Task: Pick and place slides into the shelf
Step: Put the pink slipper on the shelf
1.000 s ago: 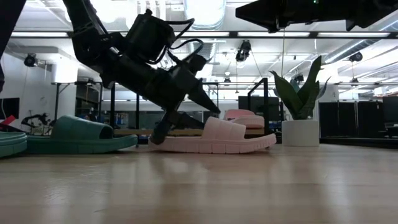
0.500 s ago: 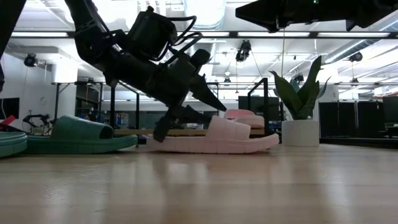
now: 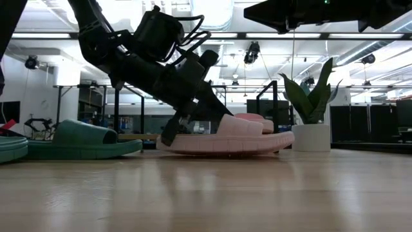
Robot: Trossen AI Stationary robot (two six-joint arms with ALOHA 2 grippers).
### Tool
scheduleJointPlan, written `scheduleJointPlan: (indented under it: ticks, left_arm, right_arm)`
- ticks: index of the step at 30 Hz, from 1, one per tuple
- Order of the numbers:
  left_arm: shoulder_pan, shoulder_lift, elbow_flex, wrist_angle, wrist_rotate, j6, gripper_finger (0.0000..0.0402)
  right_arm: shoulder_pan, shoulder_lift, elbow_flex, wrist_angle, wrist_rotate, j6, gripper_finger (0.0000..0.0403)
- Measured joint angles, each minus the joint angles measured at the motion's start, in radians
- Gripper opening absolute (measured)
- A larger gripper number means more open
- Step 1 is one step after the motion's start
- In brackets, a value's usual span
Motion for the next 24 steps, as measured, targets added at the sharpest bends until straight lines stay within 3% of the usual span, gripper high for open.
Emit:
scheduleJointPlan:
  ticks: [3, 11, 19, 24]
  left_arm:
    - [0.0, 0.0, 0.0, 0.002, -0.033, 0.0, 0.0002]
    - [0.001, 0.0, 0.024, 0.0, -0.242, 0.0, 0.0002]
    - [-0.021, -0.01, 0.033, 0.002, -0.335, -0.002, 0.0002]
    - [-0.035, -0.014, 0.042, 0.001, -0.453, -0.075, 0.0002]
  right_arm:
    - [0.0, 0.0, 0.0, 0.0, 0.0, 0.0, 0.0063]
    - [0.0, 0.0, 0.0, 0.0, 0.0, 0.0, 0.0063]
    - [0.0, 0.0, 0.0, 0.0, 0.0, 0.0, 0.0063]
    - [0.0, 0.0, 0.0, 0.0, 0.0, 0.0, 0.0063]
